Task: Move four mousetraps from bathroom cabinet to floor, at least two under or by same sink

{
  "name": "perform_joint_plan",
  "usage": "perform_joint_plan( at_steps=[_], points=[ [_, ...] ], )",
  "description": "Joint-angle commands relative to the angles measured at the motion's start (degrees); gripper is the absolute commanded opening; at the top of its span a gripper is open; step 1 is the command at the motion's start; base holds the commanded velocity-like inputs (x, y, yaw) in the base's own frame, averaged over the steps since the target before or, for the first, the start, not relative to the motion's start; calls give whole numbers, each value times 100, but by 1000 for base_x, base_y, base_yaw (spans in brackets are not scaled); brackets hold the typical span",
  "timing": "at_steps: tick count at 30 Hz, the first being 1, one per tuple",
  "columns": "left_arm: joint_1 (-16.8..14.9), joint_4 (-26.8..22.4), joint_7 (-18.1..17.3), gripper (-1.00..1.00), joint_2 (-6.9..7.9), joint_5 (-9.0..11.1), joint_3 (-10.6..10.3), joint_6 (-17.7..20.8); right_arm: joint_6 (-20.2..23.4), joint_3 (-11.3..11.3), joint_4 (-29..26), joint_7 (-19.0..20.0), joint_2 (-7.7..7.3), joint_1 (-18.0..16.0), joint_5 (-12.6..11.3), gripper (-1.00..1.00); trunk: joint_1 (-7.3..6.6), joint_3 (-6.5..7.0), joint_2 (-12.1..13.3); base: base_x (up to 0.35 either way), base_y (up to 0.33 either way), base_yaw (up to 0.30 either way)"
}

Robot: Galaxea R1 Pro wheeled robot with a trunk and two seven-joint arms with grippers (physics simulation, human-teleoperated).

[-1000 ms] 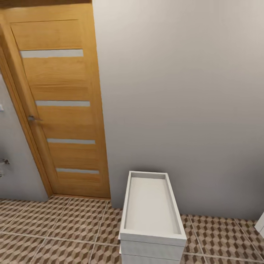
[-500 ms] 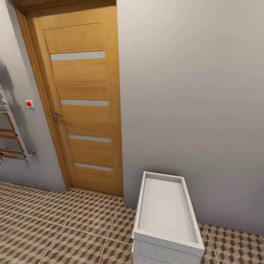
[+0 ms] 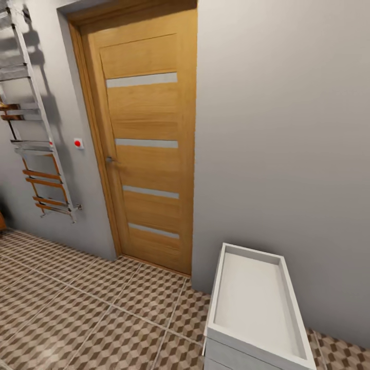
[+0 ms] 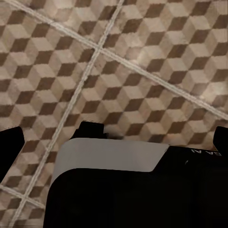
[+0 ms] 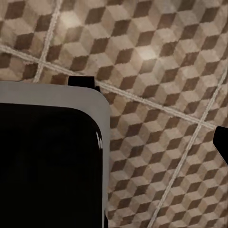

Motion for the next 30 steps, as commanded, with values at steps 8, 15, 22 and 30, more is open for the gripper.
perform_joint_plan(
  at_steps=[8, 15, 22, 30],
  points=[
    [-5, 6, 19, 100, -3, 44, -49, -18, -33, -31, 19, -22, -1, -8, 60, 100, 0, -6, -3, 0, 0, 289],
    [-5, 6, 19, 100, -5, 44, -49, -18, -33, -31, 19, -22, -1, -7, 60, 100, 0, -6, -3, 0, 0, 289],
    [-5, 6, 19, 100, -5, 44, -49, -18, -33, -31, 19, -22, 2, -8, 60, 100, 0, -6, -3, 0, 0, 289],
    [-5, 6, 19, 100, -5, 44, -49, -18, -33, -31, 19, -22, 6, -7, 60, 100, 0, -6, -3, 0, 0, 289]
  ],
)
